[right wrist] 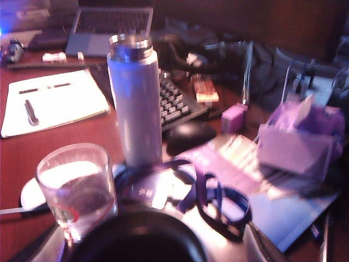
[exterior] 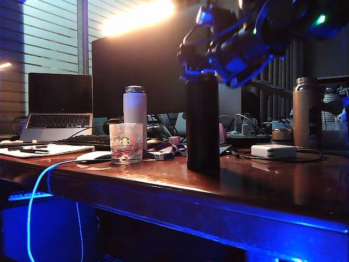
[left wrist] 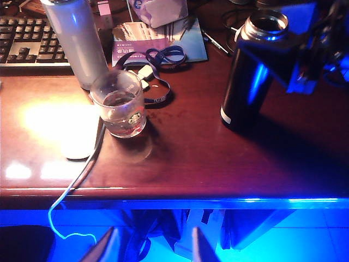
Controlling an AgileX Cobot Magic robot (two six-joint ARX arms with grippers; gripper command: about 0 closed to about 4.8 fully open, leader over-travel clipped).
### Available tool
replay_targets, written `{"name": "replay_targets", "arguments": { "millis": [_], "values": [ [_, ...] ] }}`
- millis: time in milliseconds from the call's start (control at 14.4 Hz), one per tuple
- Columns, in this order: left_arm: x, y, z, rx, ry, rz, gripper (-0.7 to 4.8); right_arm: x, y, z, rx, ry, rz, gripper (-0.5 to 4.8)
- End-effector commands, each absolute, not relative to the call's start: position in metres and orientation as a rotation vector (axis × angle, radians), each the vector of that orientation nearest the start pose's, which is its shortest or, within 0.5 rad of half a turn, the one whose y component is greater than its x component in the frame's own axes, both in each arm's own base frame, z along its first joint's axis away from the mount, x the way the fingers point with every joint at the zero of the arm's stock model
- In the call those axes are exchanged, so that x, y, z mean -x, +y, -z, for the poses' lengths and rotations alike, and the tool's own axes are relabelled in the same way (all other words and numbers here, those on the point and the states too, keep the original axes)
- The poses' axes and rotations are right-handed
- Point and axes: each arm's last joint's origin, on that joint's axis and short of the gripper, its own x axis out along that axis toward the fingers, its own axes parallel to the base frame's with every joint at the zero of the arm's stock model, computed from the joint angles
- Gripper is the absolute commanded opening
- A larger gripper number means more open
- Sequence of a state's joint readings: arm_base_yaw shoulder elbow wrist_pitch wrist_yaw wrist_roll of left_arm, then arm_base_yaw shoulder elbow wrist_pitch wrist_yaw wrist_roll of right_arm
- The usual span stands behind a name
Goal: Pick up the black thermos, pour a little water from inside into the glass cup, then place the black thermos back on the table.
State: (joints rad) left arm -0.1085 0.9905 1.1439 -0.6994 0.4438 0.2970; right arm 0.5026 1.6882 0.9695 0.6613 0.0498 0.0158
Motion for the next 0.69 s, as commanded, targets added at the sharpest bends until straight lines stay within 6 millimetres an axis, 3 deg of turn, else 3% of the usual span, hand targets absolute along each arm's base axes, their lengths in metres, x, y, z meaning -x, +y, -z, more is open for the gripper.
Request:
{"name": "replay_targets", "arguments": {
  "millis": [69, 277, 347, 416, 693],
  "values": [
    [-0.185, -0.033, -0.374, -0.189, 0.450, 0.618, 1.85, -0.321, 0.175, -0.263, -0.002, -0.010, -0.457, 4.32],
    [-0.185, -0.033, -0.374, -0.189, 0.450, 0.618, 1.85, -0.310, 0.169, -0.289, -0.022, -0.082, -0.454, 4.19],
    [-0.185, -0.033, -0.374, -0.190, 0.450, 0.618, 1.85, -0.302, 0.164, -0.303, -0.028, -0.116, -0.452, 2.67],
    [-0.185, -0.033, -0.374, -0.189, 0.450, 0.618, 1.85, -0.293, 0.159, -0.316, -0.005, -0.134, -0.450, 0.10],
    [-0.185, -0.033, -0.374, -0.190, 0.450, 0.618, 1.85, -0.245, 0.128, -0.368, 0.016, -0.187, -0.273, -0.06]
  ]
}}
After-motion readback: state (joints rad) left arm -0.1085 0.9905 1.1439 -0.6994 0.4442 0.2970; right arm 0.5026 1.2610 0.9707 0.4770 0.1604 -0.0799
